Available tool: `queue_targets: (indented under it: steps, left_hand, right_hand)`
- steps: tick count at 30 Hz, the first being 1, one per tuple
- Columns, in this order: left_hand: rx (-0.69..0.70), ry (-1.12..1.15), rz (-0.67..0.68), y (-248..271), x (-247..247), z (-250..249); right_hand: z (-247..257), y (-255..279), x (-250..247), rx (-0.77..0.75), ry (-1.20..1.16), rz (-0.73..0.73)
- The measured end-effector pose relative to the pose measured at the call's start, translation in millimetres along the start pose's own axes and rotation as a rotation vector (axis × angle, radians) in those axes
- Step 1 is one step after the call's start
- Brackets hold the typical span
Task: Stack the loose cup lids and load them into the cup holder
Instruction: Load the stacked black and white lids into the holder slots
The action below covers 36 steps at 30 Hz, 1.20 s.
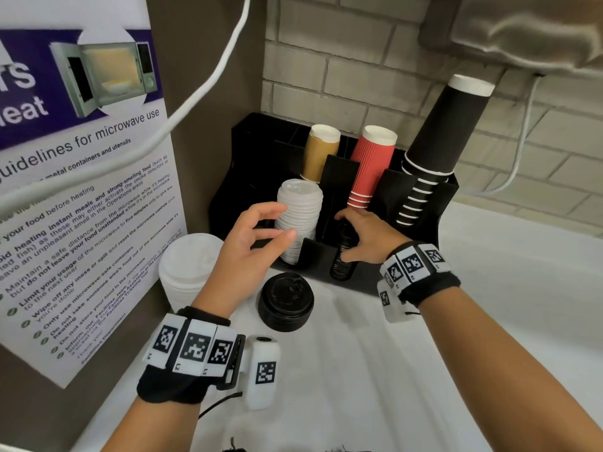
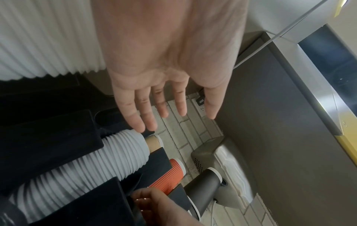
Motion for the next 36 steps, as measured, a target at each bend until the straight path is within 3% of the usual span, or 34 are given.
queue_targets:
  steps: [8, 15, 21, 25, 27, 31, 36]
  left_hand:
    - [0.002, -0.016, -0.020, 0.6, -5.3, 0.6]
    - [0.002, -0.019, -0.017, 1.6, -3.5, 0.7]
    - [0.000, -0.009, -0.026, 2.4, -6.2, -0.3]
    - [0.000, -0.005, -0.038, 3.0, -10.3, -1.1]
    - [0.000, 0.001, -0.038, 2.5, -10.9, -1.3]
    - [0.003, -0.002, -0.029, 1.6, -9.6, -2.0]
    - [0.003, 0.000, -0.021, 1.8, -10.5, -4.1]
  right_hand:
    - [11.6, 17.9, 8.6, 0.040, 0.321, -0.160]
    - [22.0, 26.8, 10.3, 0.030, 0.360, -0.242]
    - [27.3, 32.8, 6.3, 0.010, 0.274, -0.258]
    - [55.8, 48.0, -14.7, -0.155, -0.072, -0.479]
    - [75.5, 43.4, 0.2, -0.249, -0.236, -0.342]
    - [93.5, 30.8, 68.9, -0.222, -0.142, 0.130]
    - [93.5, 23.9, 102.9, -0.162, -0.084, 0.245]
Point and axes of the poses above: each hand's wrist, its own y-axis away from the middle knuckle, its own x-axis out of the palm, z = x × y, the point moved 10 cm from there along -y, towards the middle knuckle, and after that the axes turned 4 degrees about -x, right-handed, at the moved point
